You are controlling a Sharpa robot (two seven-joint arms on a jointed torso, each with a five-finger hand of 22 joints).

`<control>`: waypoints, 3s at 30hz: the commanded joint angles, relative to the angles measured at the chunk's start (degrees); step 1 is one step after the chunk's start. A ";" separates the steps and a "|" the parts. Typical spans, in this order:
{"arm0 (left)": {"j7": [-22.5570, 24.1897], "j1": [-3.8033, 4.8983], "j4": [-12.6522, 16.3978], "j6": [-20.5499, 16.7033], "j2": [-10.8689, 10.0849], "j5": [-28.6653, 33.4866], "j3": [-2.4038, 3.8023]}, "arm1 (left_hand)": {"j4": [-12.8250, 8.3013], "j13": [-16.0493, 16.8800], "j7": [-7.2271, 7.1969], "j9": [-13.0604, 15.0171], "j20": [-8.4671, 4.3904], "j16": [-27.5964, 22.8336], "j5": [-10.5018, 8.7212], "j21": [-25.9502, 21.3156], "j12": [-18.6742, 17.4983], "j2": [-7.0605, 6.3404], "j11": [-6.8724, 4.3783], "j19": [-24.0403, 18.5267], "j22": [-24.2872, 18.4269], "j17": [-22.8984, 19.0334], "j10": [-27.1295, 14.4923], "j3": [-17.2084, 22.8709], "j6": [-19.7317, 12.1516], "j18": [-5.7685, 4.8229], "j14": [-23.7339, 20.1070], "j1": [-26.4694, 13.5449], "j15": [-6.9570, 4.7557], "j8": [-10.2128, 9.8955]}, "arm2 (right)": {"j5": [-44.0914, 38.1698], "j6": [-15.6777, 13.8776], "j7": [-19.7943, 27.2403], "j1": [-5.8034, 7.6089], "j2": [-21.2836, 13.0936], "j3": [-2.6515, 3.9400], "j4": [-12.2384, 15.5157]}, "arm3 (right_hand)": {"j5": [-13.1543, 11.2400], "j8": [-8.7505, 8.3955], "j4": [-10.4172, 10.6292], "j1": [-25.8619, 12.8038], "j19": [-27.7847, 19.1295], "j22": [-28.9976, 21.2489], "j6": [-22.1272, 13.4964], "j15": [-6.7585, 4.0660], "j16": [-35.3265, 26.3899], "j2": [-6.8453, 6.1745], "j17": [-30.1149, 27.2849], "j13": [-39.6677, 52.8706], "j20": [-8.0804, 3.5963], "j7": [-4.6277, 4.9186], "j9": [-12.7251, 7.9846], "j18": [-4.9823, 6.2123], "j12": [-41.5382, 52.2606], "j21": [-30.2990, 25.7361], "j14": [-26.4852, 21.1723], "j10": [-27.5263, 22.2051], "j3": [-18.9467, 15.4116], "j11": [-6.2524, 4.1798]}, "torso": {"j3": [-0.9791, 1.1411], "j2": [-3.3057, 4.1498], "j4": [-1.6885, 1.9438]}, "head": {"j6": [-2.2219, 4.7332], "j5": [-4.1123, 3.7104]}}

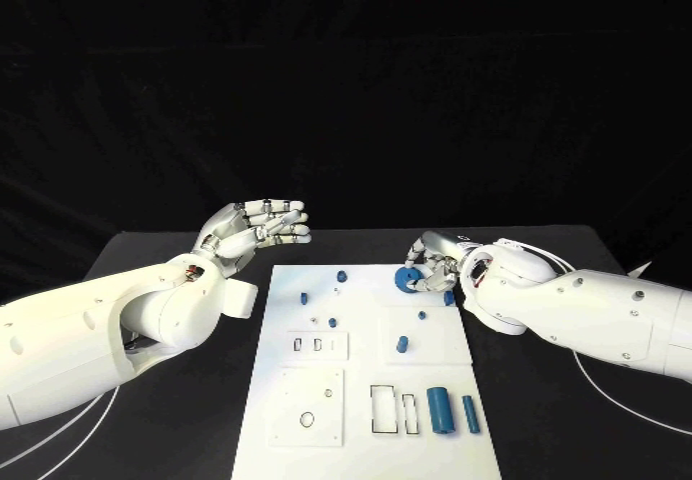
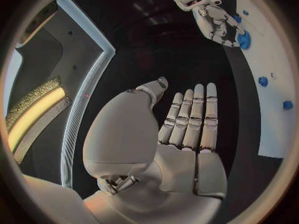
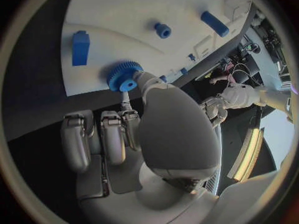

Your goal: Assemble the parts on the task board

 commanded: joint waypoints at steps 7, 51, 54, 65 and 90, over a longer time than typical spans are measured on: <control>0.31 0.09 0.10 1.00 0.10 -0.34 0.04 | -0.07 0.05 3.06 -0.06 0.05 -0.38 0.10 0.24 -0.40 0.32 0.34 -0.53 0.07 0.10 -0.21 0.09 -0.32 0.13 -0.47 -0.35 0.16 -0.22 | -10.47 -4.93 0.92 0.01 2.12 0.02 4.40 | 0.85 0.39 -0.05 -0.83 5.96 15.02 0.49 -0.51 0.24 -0.37 14.48 10.46 -0.38 -0.15 0.04 -0.80 0.50 1.12 5.82 2.28 0.83 -0.41 | 0.04 0.10 0.08 | 0.07 0.31; 0.92 0.12 0.45 0.20 0.20 -0.45 0.06 | -0.28 0.10 3.06 -0.02 0.07 -0.38 0.10 0.34 -0.41 0.41 0.31 -0.67 0.10 0.30 0.01 0.25 -0.16 0.14 -0.49 -0.15 0.14 -0.14 | -18.77 -4.47 1.93 -3.70 16.78 -0.40 -6.74 | 0.08 -0.88 -0.33 -2.22 5.67 14.72 -0.17 -0.44 0.09 -1.32 14.03 9.68 -0.41 0.13 -0.64 -0.69 -0.40 0.79 5.71 1.70 2.74 -0.24 | -0.17 0.35 0.21 | -0.50 1.46; 0.89 0.12 0.42 0.22 0.19 -0.45 0.06 | -0.28 0.10 3.06 -0.02 0.07 -0.38 0.10 0.34 -0.41 0.41 0.31 -0.67 0.10 0.30 0.01 0.25 -0.16 0.14 -0.49 -0.15 0.14 -0.14 | -18.70 -4.06 1.99 -3.70 17.03 -0.40 -7.13 | -0.34 -1.41 -0.37 -2.71 5.56 14.60 -0.71 -0.29 0.04 -1.65 13.89 9.43 -0.31 0.36 -0.87 -0.65 -0.68 0.66 5.68 1.50 2.98 -0.04 | -0.17 0.35 0.18 | -0.51 1.54; 0.74 0.12 0.31 0.31 0.16 -0.45 0.06 | -0.29 0.10 3.09 -0.02 0.10 -0.42 0.10 0.35 -0.46 0.39 0.34 -0.76 0.10 0.36 0.01 0.23 -0.18 0.13 -0.57 -0.21 0.17 -0.15 | -17.22 -2.46 2.21 -3.71 17.10 -0.41 -7.71 | -2.62 -4.31 1.22 -8.25 5.03 14.09 -3.25 0.65 -0.11 -1.43 13.49 8.01 0.63 1.23 -1.68 -0.45 -2.35 0.04 5.58 0.19 1.91 0.85 | -0.16 0.33 0.14 | -0.56 1.59; 0.72 0.11 -0.23 0.19 -0.19 -0.44 0.05 | -0.27 0.10 3.10 -0.02 0.10 -0.43 0.10 0.35 -0.47 0.39 0.34 -0.78 0.10 0.37 0.01 0.22 -0.19 0.13 -0.58 -0.24 0.18 -0.16 | -13.74 -8.19 2.67 -3.40 9.02 -0.25 -0.72 | -3.75 -4.61 1.32 -14.07 5.10 14.17 -1.86 0.45 -0.07 0.26 13.61 8.32 0.50 0.90 -1.34 -0.47 -2.08 0.08 5.61 0.48 0.81 0.60 | -0.06 0.07 -0.35 | -0.33 1.53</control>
